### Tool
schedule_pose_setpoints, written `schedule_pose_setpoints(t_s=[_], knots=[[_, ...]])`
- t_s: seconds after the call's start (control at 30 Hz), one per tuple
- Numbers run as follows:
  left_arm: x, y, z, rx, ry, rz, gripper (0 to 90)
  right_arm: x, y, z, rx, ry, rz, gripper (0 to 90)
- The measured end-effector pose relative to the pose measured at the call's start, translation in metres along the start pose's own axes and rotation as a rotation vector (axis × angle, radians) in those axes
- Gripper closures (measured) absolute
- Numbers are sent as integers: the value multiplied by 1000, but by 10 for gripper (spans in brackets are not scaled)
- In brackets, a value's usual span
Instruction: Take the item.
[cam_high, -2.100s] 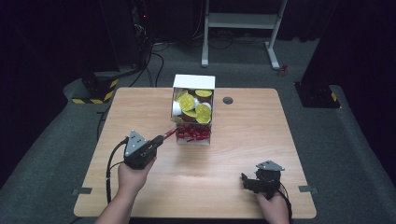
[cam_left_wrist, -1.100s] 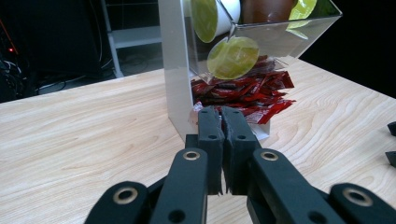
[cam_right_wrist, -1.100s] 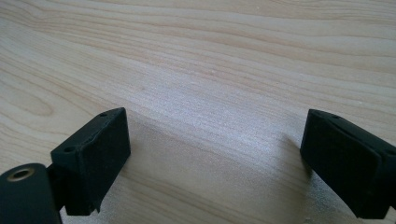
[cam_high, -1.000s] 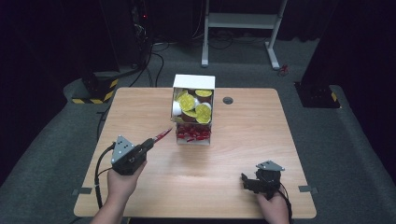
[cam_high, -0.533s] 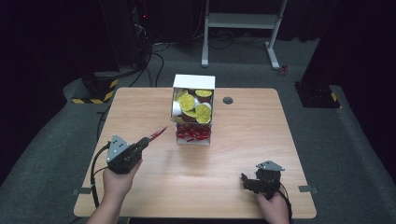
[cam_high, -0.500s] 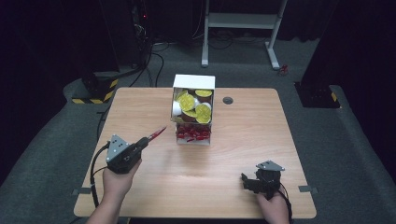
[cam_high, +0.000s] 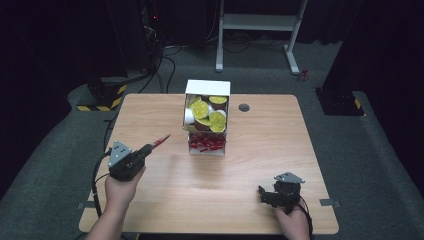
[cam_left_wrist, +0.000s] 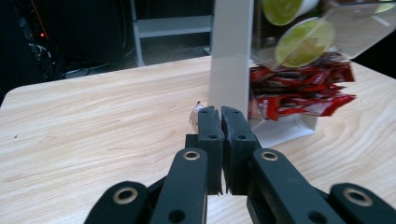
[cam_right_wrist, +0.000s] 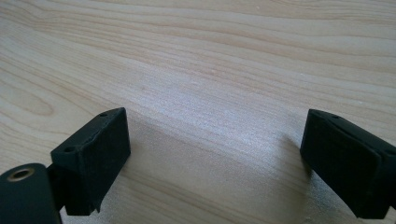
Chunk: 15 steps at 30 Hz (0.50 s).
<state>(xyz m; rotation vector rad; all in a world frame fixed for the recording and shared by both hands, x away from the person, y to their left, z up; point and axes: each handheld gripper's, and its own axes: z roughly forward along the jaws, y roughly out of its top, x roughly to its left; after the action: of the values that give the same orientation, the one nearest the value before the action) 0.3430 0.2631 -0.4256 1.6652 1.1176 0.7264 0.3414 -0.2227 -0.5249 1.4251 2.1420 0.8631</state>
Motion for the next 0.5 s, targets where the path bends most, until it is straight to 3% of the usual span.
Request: schedule_pose_setpoints(t_s=[0.2, 0.5], knots=[[16, -2, 8, 22, 34, -1, 873, 0, 0, 0, -1, 0, -3, 83], [29, -3, 20, 43, 58, -13, 873, 0, 0, 0, -1, 0, -3, 83]])
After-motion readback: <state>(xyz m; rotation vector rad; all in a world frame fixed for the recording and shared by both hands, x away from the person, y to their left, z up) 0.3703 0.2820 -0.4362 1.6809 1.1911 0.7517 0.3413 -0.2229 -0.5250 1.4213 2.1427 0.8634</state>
